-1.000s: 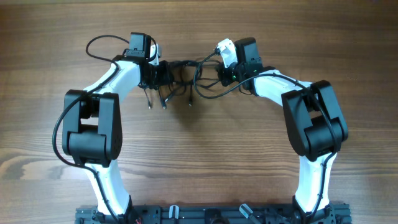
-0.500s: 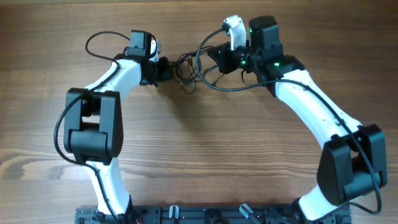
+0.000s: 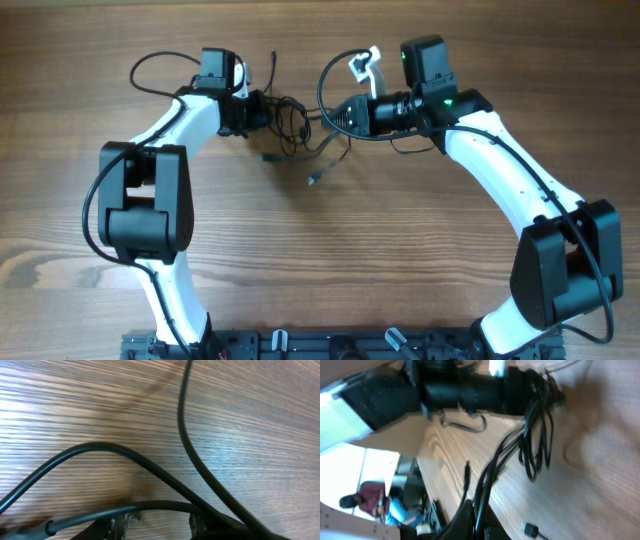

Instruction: Untangle cables

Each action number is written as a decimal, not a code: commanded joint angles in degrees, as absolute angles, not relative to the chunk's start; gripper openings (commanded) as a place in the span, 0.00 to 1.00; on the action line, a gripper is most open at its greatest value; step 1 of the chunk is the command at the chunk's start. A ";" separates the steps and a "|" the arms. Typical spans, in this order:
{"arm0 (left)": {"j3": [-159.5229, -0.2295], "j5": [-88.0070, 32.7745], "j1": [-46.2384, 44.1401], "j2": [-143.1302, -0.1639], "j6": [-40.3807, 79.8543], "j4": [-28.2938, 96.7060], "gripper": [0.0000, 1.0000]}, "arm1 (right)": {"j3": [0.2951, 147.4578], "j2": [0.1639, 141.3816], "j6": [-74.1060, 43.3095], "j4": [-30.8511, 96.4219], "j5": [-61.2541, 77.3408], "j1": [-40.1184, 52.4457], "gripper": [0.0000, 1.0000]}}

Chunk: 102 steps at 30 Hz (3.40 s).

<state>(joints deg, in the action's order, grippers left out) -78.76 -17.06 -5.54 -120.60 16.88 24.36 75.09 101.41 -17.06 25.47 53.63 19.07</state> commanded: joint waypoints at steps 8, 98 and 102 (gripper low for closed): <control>-76.75 -12.05 -3.29 -116.99 16.78 30.63 0.42 | 75.64 101.06 -4.75 42.94 26.26 19.55 0.06; -76.73 4.58 -30.57 -121.75 49.65 28.08 0.04 | 75.26 105.56 -23.07 44.36 12.25 7.68 1.00; -78.04 4.58 -29.50 -118.45 38.33 27.79 0.04 | 75.26 105.21 -17.17 45.28 13.02 7.68 1.00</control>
